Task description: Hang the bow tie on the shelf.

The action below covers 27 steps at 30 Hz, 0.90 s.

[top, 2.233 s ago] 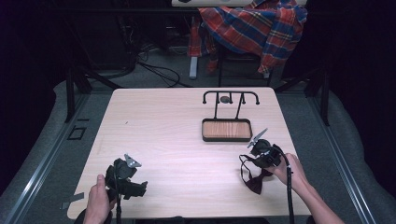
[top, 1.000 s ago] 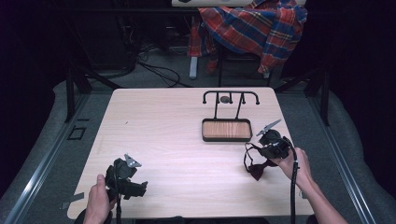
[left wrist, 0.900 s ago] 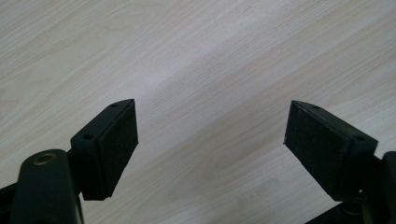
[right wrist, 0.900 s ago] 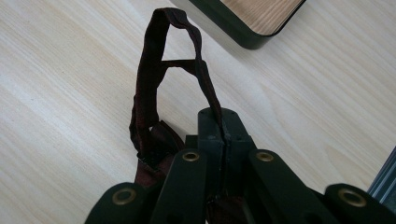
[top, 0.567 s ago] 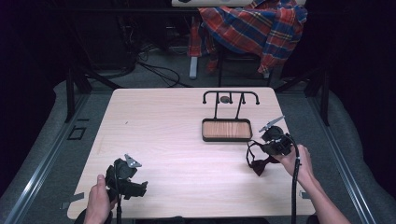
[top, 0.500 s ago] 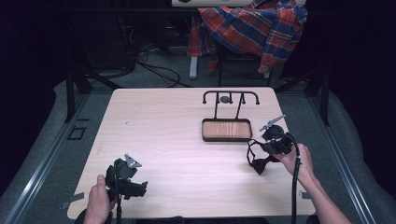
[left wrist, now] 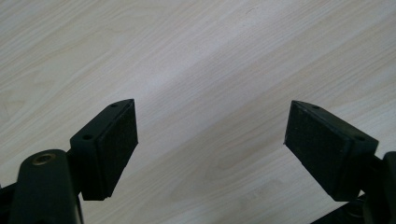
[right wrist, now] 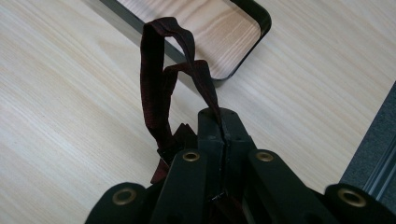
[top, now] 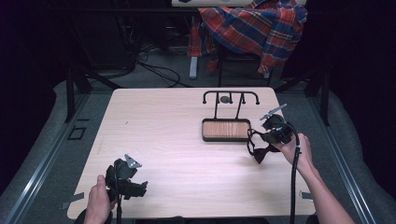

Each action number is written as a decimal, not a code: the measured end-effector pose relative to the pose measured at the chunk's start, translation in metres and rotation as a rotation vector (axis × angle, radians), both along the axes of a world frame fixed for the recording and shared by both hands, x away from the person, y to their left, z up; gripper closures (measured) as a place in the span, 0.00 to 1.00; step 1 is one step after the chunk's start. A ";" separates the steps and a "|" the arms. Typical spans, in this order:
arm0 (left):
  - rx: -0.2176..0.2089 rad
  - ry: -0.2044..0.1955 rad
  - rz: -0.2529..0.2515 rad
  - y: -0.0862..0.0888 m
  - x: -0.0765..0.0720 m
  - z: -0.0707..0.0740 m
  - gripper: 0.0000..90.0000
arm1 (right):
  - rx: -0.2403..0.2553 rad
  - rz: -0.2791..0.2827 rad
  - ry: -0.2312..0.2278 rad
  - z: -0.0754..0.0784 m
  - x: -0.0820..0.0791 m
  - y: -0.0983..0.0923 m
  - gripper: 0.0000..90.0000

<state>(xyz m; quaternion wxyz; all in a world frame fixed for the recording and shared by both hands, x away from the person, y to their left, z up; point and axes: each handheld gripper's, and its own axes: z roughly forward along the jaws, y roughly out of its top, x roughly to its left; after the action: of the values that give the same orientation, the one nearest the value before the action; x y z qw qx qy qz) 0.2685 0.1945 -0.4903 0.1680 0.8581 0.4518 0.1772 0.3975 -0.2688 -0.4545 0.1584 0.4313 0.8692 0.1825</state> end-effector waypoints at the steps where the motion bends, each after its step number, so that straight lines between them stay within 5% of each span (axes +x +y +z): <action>1: 0.001 0.000 -0.001 0.000 0.000 0.000 0.19 | 0.000 0.000 0.000 0.000 0.000 0.000 0.99; 27: 0.000 0.000 -0.003 0.000 0.000 0.000 0.19 | 0.040 0.007 -0.060 0.031 0.015 0.011 0.99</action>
<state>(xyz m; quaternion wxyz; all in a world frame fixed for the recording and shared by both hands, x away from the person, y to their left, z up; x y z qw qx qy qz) 0.2683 0.1943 -0.4901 0.1683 0.8587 0.4505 0.1769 0.4120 -0.2575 -0.4233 0.1751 0.4257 0.8617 0.2134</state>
